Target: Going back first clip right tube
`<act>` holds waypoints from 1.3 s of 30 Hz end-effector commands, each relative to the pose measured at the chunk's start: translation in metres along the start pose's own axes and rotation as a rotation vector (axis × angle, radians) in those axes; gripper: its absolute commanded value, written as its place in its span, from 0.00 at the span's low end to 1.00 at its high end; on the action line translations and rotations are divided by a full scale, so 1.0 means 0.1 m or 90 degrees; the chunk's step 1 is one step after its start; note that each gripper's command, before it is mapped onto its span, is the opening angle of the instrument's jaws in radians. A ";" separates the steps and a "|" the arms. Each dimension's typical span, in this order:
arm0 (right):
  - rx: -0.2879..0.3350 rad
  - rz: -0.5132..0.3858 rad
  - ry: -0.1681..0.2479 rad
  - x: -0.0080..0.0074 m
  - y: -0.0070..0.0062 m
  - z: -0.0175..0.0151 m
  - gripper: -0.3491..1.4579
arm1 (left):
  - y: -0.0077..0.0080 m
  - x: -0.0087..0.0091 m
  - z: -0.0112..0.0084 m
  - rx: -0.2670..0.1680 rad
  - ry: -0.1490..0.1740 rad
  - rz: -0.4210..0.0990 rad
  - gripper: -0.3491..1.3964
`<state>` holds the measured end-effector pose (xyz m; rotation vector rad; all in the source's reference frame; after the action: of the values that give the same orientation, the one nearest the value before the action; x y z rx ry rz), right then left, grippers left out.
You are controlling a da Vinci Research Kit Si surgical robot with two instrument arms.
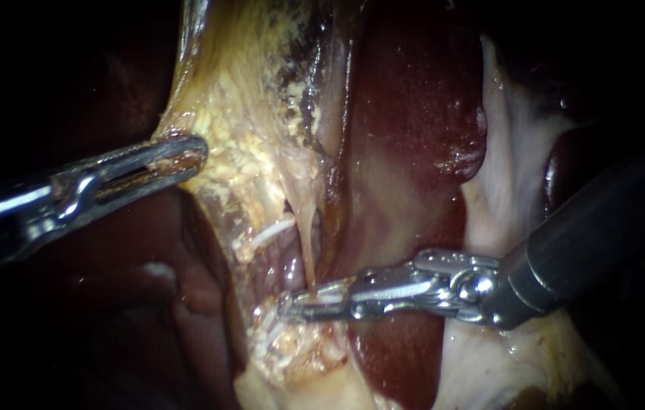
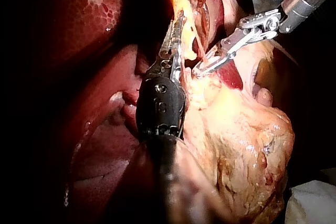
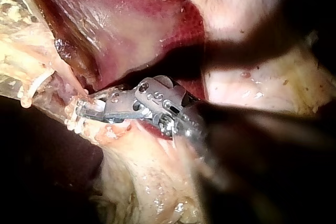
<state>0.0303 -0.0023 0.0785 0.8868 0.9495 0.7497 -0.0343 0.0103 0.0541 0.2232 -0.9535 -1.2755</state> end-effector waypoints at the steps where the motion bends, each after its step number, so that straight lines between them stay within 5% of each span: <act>1: 0.000 0.000 0.000 0.000 0.000 0.000 0.00 | 0.000 0.000 0.000 0.000 0.000 0.000 0.00; 5: 0.003 -0.008 -0.002 0.000 0.000 -0.001 0.00 | 0.000 0.001 0.000 0.000 0.000 0.000 0.00; 9: 0.005 -0.060 0.002 0.001 0.000 0.001 0.38 | 0.001 0.001 -0.001 0.000 0.000 0.000 0.00; 13: -0.012 -0.120 0.015 0.002 0.000 0.002 0.51 | 0.001 0.001 -0.002 0.000 0.000 0.000 0.00; 20: -0.016 -0.256 0.023 -0.001 -0.004 -0.008 0.52 | 0.003 0.002 -0.003 0.001 0.000 0.001 0.00; 30: -0.014 -0.293 0.031 -0.006 -0.006 -0.038 0.52 | 0.004 0.002 -0.004 0.001 0.000 0.001 0.00; 39: -0.028 -0.427 0.047 0.022 -0.029 -0.104 0.52 | 0.004 0.002 -0.004 0.002 0.000 0.001 0.00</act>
<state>0.0216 0.0019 0.0714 0.4330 1.2050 0.2175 -0.0337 0.0101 0.0542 0.2244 -0.9548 -1.2727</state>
